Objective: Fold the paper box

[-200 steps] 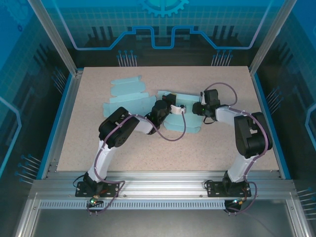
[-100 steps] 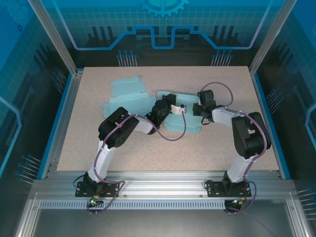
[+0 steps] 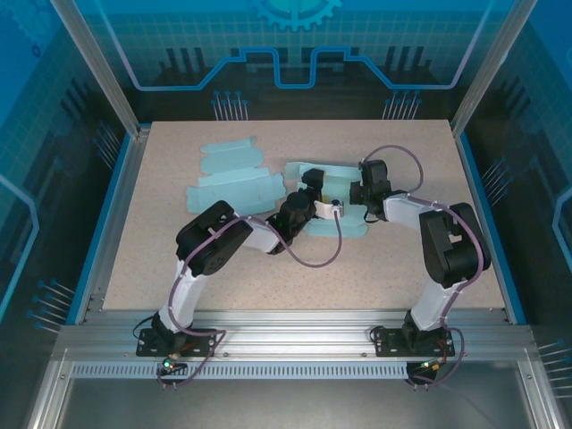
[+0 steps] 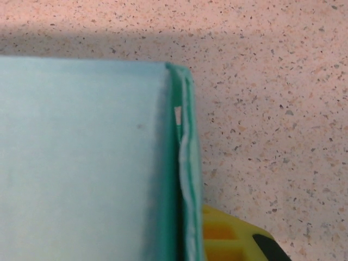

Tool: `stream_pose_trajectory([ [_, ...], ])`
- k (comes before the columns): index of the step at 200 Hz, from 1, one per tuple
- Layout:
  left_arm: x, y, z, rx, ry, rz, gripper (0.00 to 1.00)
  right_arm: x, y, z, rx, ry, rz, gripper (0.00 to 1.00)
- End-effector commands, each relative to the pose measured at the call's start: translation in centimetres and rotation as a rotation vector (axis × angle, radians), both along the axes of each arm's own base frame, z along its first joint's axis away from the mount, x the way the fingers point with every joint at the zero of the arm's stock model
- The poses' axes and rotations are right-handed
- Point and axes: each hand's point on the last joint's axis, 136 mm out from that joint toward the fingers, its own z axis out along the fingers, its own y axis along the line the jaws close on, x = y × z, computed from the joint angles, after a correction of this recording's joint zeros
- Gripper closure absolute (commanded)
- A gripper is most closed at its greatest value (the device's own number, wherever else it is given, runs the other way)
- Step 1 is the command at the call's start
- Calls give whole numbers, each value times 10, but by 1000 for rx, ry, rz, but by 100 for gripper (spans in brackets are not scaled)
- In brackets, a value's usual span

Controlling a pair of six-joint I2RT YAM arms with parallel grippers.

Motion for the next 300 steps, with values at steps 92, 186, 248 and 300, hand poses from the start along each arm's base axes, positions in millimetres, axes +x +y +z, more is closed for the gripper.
stream_pose_trajectory([
  [92,-50,77,130,-754,258,354,1,-15,15,17,26,-51,74,100],
  [186,-45,134,81,-1282,988,616,1,-40,26,6,62,-10,156,100],
  [248,-38,132,45,-1353,1104,641,1,-37,24,-1,62,-1,139,100],
  [300,-30,124,30,-1336,1132,653,1,-38,23,-1,66,-2,139,100],
])
